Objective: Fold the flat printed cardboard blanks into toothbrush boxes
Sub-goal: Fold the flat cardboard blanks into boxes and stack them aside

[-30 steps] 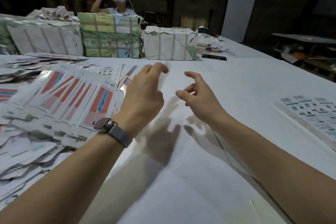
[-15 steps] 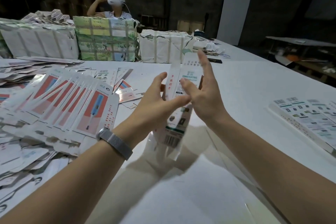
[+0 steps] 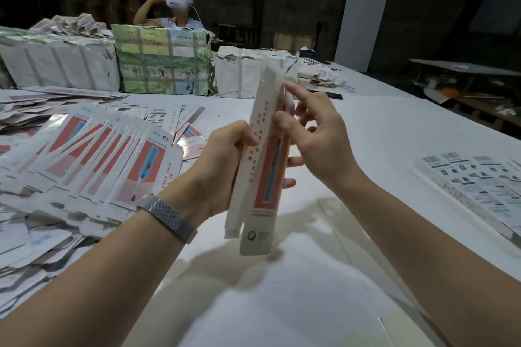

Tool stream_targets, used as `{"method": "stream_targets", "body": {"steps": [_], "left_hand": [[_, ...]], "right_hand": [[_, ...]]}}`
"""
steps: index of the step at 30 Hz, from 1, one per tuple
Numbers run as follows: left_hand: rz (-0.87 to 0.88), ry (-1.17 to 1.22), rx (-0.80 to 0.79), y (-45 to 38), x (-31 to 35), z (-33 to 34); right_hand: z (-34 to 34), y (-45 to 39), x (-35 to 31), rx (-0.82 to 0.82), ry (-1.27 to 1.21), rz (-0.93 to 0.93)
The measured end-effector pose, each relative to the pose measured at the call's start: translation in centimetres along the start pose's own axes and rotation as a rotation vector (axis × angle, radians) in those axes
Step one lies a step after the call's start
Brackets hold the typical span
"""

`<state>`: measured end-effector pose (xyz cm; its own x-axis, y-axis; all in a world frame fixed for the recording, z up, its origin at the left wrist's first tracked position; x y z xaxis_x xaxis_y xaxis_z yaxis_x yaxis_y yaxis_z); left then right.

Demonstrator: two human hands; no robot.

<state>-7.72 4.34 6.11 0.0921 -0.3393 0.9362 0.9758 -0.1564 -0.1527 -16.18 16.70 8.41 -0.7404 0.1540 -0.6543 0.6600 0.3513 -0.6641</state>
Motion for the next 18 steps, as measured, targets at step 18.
{"method": "stream_targets", "body": {"steps": [18], "left_hand": [[0.272,-0.764,0.338,-0.9,-0.9,-0.9]], "right_hand": [[-1.2,-1.2,-0.2,-0.124,0.190,0.185]]}}
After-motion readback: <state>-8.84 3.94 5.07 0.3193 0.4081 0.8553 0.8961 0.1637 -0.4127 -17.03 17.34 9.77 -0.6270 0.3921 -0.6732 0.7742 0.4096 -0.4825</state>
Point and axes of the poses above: each hand's wrist, its own y-axis away from the middle knuckle, its own z-axis out of the palm, x = y × z, the point moved 3 cm from there along -y, towards the middle knuckle, and after that the axes turned 1 degree about -y, right-handed, at the moved point
